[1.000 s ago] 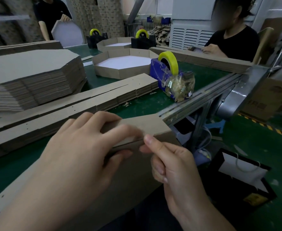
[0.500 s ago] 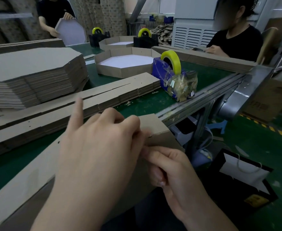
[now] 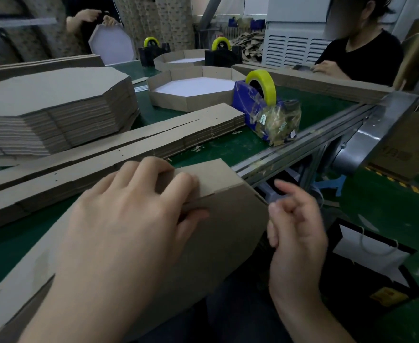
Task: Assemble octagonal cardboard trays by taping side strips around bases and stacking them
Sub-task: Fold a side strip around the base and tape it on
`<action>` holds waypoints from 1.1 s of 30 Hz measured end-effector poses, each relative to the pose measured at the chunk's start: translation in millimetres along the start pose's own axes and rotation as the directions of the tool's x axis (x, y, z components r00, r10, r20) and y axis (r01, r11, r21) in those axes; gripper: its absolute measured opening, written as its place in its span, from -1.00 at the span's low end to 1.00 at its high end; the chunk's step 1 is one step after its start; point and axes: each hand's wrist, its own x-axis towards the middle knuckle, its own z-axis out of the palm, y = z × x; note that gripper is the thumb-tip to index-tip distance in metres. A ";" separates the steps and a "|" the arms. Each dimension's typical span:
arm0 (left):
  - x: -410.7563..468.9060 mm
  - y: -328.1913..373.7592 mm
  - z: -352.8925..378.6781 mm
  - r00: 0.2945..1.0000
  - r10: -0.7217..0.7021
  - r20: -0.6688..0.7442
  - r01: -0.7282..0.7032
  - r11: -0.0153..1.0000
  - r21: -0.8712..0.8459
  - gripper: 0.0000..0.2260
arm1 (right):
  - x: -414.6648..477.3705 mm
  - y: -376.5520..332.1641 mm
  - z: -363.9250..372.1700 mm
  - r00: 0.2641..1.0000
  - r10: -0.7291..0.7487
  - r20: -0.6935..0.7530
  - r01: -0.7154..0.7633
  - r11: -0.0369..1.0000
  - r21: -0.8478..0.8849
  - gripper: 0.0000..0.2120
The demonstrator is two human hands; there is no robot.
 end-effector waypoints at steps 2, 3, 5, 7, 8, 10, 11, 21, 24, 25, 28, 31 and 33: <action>-2.9 -3.7 1.5 1.000 -0.017 0.012 0.016 0.998 0.056 -0.70 | 4.4 0.6 -0.3 0.986 -0.131 0.106 0.149 0.972 -0.183 -0.68; -4.2 -6.1 2.2 0.999 -0.027 0.031 0.025 0.997 0.073 -0.62 | 5.0 0.8 0.7 0.973 -0.166 0.157 0.204 0.941 -0.269 -0.66; -7.3 -11.4 2.9 0.995 -0.044 0.089 0.035 0.994 0.100 -0.41 | 2.6 3.0 1.6 0.950 -0.218 0.223 0.290 0.881 -0.373 -0.62; -7.1 -12.8 -0.2 0.995 -0.033 0.090 0.022 0.993 0.118 -0.39 | -1.5 3.8 0.4 0.928 -0.262 0.266 0.348 0.862 -0.367 -0.59; -5.4 -10.5 -2.6 0.995 -0.032 0.091 0.021 0.993 0.118 -0.41 | -3.6 3.3 -0.9 0.912 -0.291 0.288 0.382 0.858 -0.344 -0.59; -1.0 -2.5 -8.0 0.996 -0.019 0.087 0.012 0.997 0.080 -0.48 | -5.0 1.4 -4.8 0.878 -0.354 0.323 0.447 0.847 -0.288 -0.64; 1.1 2.2 -11.6 0.997 -0.007 0.073 0.004 0.999 0.045 -0.54 | -2.2 0.2 -6.8 0.878 -0.368 0.306 0.450 0.852 -0.269 -0.68; -6.4 0.7 -32.2 0.998 -0.051 -0.033 0.037 0.940 -0.340 -0.55 | 63.4 -11.7 -29.8 0.944 0.118 0.308 -0.122 0.993 -0.007 -0.76; -9.2 -7.9 -24.0 0.998 -0.065 0.026 0.070 0.918 -0.391 -0.57 | 63.7 -10.7 -24.8 0.949 0.064 0.309 -0.050 0.997 -0.054 -0.55; -9.5 -10.8 -21.0 0.997 -0.054 0.049 0.069 0.916 -0.396 -0.58 | 61.8 -10.0 -22.0 0.947 0.053 0.317 -0.036 0.998 -0.059 -0.51; -5.5 -13.4 -16.0 0.995 0.009 0.101 0.028 0.933 -0.358 -0.64 | 51.5 -9.8 -9.6 0.927 0.012 0.375 0.024 0.995 -0.092 -0.42; 2.1 -9.3 -14.1 0.990 0.092 0.108 -0.062 0.966 -0.253 -0.66 | 45.4 -10.3 1.4 0.915 -0.014 0.404 0.062 0.992 -0.108 -0.56; 5.3 -7.9 -13.1 0.988 0.113 0.106 -0.088 0.971 -0.220 -0.67 | 44.6 -9.9 5.2 0.915 -0.034 0.402 0.083 0.991 -0.104 -0.56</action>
